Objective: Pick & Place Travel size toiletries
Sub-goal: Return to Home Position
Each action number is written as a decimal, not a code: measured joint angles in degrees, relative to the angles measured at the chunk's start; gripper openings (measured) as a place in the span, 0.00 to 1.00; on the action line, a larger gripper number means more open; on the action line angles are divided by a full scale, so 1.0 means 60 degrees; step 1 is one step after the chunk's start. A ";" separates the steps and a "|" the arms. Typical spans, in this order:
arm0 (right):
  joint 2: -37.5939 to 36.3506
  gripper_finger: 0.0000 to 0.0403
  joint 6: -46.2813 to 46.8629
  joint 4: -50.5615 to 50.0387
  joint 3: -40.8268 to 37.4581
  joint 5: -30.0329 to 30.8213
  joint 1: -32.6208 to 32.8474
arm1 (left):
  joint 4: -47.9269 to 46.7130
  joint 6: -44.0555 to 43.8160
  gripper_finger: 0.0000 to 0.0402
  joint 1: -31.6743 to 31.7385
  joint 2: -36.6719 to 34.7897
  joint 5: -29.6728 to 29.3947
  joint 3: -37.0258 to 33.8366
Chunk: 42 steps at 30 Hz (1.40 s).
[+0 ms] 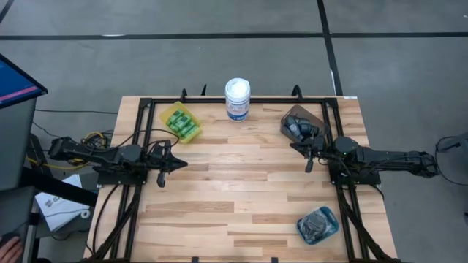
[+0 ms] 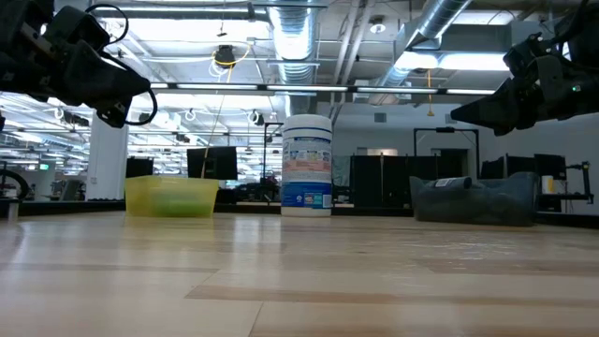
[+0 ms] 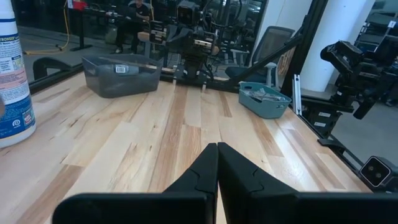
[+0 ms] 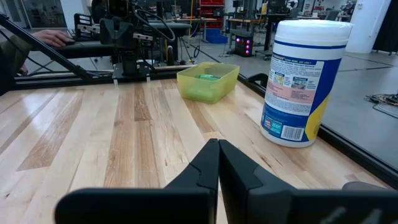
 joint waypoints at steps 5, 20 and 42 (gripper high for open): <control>-0.0002 0.00 0.0002 -0.0001 -0.0002 -0.0002 0.0000 | 0.0011 0.0003 0.00 0.0000 0.0000 -0.0001 0.0000; 0.0002 0.00 0.0000 0.0000 0.0001 0.0000 -0.0001 | 0.0113 0.0003 0.00 0.0004 0.0000 -0.0004 0.0000; -0.0002 0.00 -0.0001 0.0001 -0.0002 -0.0001 -0.0001 | 0.0157 0.0000 0.00 0.0002 0.0000 -0.0002 0.0000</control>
